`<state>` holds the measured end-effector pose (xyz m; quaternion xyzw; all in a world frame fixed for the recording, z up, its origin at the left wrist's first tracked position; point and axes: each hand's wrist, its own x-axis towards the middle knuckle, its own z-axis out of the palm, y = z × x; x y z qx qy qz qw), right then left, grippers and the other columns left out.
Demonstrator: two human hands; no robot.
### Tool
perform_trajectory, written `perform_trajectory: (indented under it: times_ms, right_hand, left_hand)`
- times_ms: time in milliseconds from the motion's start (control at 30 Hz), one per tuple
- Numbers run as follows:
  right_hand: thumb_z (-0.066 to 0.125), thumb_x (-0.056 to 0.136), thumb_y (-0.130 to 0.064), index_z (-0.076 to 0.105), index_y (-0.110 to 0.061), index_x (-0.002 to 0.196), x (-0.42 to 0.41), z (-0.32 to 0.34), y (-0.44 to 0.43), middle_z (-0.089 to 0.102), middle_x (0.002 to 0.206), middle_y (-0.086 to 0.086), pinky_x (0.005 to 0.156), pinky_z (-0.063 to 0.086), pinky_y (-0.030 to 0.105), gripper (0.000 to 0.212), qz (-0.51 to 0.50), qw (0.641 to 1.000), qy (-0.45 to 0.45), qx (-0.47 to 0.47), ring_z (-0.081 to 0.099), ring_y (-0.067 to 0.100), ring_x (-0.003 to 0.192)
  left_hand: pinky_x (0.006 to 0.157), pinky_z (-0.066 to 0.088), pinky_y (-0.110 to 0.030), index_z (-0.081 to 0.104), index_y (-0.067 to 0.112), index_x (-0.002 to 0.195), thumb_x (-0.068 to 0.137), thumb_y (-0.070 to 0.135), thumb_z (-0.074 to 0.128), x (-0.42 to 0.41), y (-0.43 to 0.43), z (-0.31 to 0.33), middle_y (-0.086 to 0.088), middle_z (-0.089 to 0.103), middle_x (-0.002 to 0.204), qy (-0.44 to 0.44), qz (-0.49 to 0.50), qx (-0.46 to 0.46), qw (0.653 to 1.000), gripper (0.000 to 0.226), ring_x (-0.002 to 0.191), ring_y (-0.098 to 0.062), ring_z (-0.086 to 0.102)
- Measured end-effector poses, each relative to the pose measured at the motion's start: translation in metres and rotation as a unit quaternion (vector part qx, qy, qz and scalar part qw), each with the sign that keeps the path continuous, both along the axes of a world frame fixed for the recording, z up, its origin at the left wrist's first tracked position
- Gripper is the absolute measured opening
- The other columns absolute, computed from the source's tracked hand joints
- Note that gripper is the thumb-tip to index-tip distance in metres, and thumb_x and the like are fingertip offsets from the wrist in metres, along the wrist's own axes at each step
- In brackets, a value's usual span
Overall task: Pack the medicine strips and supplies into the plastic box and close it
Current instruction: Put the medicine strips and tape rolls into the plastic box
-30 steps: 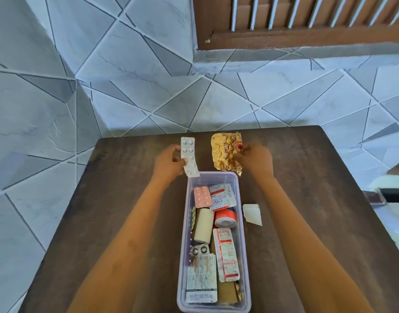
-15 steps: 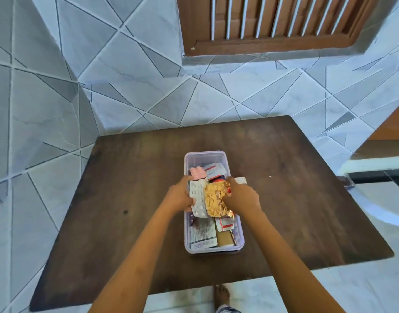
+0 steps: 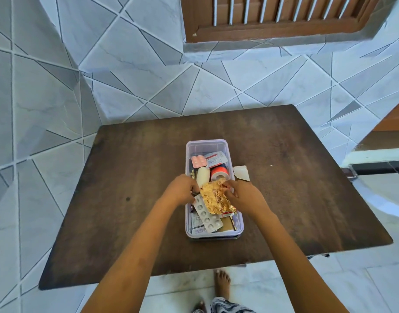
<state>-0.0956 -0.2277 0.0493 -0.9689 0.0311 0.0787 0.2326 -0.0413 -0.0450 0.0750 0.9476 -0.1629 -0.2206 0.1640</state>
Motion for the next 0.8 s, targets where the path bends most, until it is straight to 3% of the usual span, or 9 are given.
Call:
perform_trajectory:
  times_ms: [133,233,300,400,533,700,800]
  right_hand:
    - [0.047,0.091,-0.038,0.053,-0.020,0.125,-0.002,-0.001,-0.002,0.065,0.101,0.012,0.075,0.049,0.033,0.039,-0.026,0.999,0.003,0.034,0.062,0.026,0.092]
    - [0.057,0.084,-0.034,0.066,-0.013,0.094,-0.003,-0.001,0.000,0.063,0.100,0.010,0.075,0.049,0.033,0.024,-0.055,0.998,0.011,0.035,0.062,0.025,0.092]
    - [0.061,0.082,-0.029,0.066,-0.013,0.085,-0.004,-0.002,0.004,0.062,0.101,0.009,0.075,0.049,0.033,0.018,-0.056,0.998,0.022,0.019,0.061,0.022,0.091]
    - [0.065,0.082,-0.024,0.067,-0.015,0.090,-0.004,-0.005,0.006,0.058,0.107,0.009,0.078,0.050,0.031,0.013,-0.061,0.998,0.025,0.010,0.059,0.021,0.094]
    - [0.072,0.077,-0.031,0.056,-0.017,0.107,-0.004,-0.005,0.004,0.054,0.115,0.008,0.081,0.052,0.035,0.037,-0.072,0.997,0.016,0.011,0.059,0.024,0.099]
    - [0.069,0.078,-0.034,0.054,-0.016,0.104,-0.001,-0.002,-0.012,0.060,0.109,0.007,0.071,0.049,0.031,0.035,-0.111,0.992,-0.018,0.053,0.061,0.021,0.091]
    - [0.062,0.083,-0.030,0.056,-0.015,0.112,0.001,0.003,-0.032,0.062,0.112,0.008,0.073,0.047,0.030,0.033,-0.148,0.985,-0.048,0.072,0.061,0.022,0.096]
  left_hand:
    - [0.079,0.045,-0.024,0.073,0.010,0.098,0.076,0.005,0.069,0.004,0.000,-0.002,-0.008,0.069,0.109,-0.005,0.029,-0.036,0.999,0.023,0.100,-0.020,0.063]
    - [0.079,0.046,-0.025,0.072,0.009,0.098,0.078,0.005,0.067,0.007,-0.001,-0.002,-0.008,0.068,0.106,-0.005,0.046,-0.051,0.998,0.021,0.097,-0.020,0.063]
    - [0.075,0.045,-0.024,0.070,0.010,0.101,0.078,0.007,0.067,0.007,-0.003,0.000,-0.007,0.068,0.102,0.008,0.045,-0.057,0.997,0.023,0.087,-0.016,0.060]
    - [0.073,0.046,-0.024,0.068,0.012,0.105,0.077,0.011,0.072,0.004,-0.008,-0.001,-0.002,0.062,0.088,0.070,0.017,-0.066,0.995,0.029,0.081,-0.013,0.058]
    - [0.067,0.047,-0.019,0.067,0.014,0.109,0.076,0.010,0.074,-0.001,-0.016,-0.006,0.001,0.060,0.086,0.111,-0.023,-0.059,0.992,0.034,0.079,-0.013,0.058]
    - [0.066,0.044,-0.015,0.071,0.012,0.102,0.080,0.007,0.069,0.013,-0.023,0.001,-0.002,0.066,0.093,0.048,-0.013,-0.096,0.994,0.023,0.083,-0.011,0.058]
    - [0.072,0.046,-0.018,0.071,0.012,0.098,0.083,0.005,0.064,0.026,-0.040,0.008,-0.003,0.068,0.097,0.012,0.000,-0.145,0.989,0.019,0.087,-0.014,0.061]
